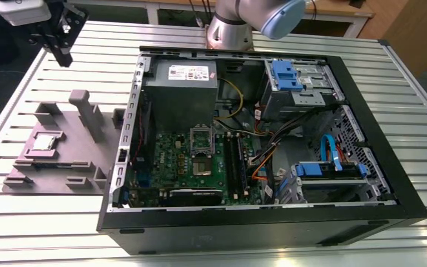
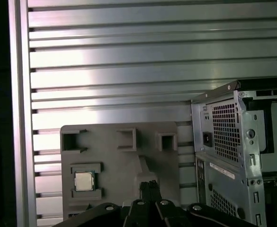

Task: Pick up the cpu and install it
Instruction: 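Reach for the cpu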

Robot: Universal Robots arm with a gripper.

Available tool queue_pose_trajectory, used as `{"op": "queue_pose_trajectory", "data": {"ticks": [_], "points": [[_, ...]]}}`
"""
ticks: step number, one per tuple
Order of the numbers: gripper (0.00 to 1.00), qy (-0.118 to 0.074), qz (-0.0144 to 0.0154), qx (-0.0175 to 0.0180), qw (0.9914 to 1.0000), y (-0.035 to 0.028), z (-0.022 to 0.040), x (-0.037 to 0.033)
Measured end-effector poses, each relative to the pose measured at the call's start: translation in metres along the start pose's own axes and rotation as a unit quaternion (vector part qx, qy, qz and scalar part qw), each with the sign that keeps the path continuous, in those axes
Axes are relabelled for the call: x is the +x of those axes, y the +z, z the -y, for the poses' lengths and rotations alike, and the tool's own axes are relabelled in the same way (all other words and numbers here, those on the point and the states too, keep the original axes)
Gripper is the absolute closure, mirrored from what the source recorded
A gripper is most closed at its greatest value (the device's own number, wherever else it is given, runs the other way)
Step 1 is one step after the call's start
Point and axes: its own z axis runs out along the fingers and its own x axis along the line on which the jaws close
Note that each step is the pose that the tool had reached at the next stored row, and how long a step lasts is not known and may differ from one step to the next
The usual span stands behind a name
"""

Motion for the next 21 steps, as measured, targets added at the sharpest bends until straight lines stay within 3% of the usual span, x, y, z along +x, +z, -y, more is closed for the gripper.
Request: {"op": "queue_pose_trajectory", "data": {"ticks": [12, 21], "points": [[0.90, 0.000, -0.0010, 0.0010, 1.00000, 0.0093, 0.0108, 0.0153], [0.90, 0.000, -0.0011, 0.0013, 1.00000, 0.0110, 0.0118, 0.0162]]}}
